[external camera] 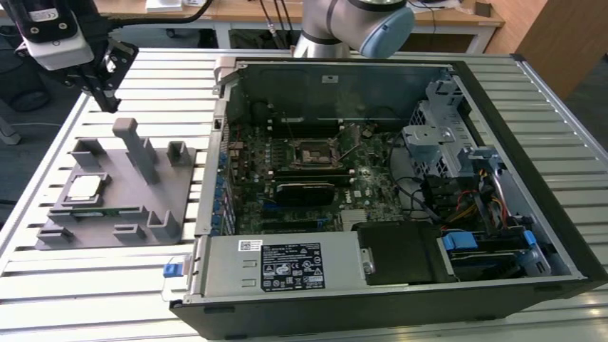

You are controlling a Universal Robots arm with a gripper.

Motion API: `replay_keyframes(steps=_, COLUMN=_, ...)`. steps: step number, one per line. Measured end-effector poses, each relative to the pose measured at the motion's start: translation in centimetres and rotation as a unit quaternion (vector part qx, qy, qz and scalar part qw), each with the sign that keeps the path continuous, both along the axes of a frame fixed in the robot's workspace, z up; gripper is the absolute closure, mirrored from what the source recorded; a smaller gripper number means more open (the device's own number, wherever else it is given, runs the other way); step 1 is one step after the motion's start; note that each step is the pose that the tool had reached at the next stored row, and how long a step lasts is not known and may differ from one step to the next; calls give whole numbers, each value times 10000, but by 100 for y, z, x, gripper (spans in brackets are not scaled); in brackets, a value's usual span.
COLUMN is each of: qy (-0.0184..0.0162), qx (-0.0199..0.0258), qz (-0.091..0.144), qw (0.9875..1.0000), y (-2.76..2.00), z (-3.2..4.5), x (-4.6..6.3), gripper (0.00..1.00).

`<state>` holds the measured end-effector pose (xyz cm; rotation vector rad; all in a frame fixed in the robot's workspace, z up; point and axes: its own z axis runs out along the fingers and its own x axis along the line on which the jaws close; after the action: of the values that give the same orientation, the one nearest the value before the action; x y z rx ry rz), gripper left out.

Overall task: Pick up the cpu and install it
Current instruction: 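Reach for the cpu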

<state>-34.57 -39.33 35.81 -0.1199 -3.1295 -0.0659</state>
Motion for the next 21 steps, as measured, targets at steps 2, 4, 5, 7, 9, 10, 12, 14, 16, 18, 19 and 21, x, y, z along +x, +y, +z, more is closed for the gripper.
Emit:
replay_keyframes(steps=2, qy=0, qx=0, qz=0, qw=10000, y=0, z=-3, x=-37, gripper=89)
replay_keyframes(steps=4, qy=1, qx=0, qz=0, qw=10000, y=0, z=-7, x=-82, gripper=89)
replay_keyframes(steps=5, qy=2, qx=0, qz=0, qw=10000, y=1, z=-8, x=-106, gripper=89)
replay_keyframes(steps=7, qy=4, qx=-1, qz=0, qw=10000, y=1, z=-12, x=-154, gripper=89)
replay_keyframes(steps=9, qy=4, qx=0, qz=0, qw=10000, y=-3, z=-20, x=-201, gripper=89)
replay_keyframes(steps=10, qy=4, qx=0, qz=1, qw=10000, y=-9, z=-24, x=-227, gripper=89)
replay_keyframes(steps=12, qy=5, qx=-1, qz=2, qw=10000, y=-30, z=-34, x=-278, gripper=89)
replay_keyframes(steps=14, qy=4, qx=0, qz=4, qw=10000, y=-54, z=-48, x=-324, gripper=89)
replay_keyframes(steps=16, qy=4, qx=0, qz=7, qw=10000, y=-72, z=-62, x=-363, gripper=89)
replay_keyframes(steps=18, qy=5, qx=-1, qz=27, qw=10000, y=-73, z=-80, x=-406, gripper=89)
replay_keyframes(steps=19, qy=4, qx=-1, qz=48, qw=10000, y=-73, z=-90, x=-424, gripper=89)
replay_keyframes(steps=21, qy=5, qx=-1, qz=96, qw=10000, y=-73, z=-108, x=-453, gripper=89)
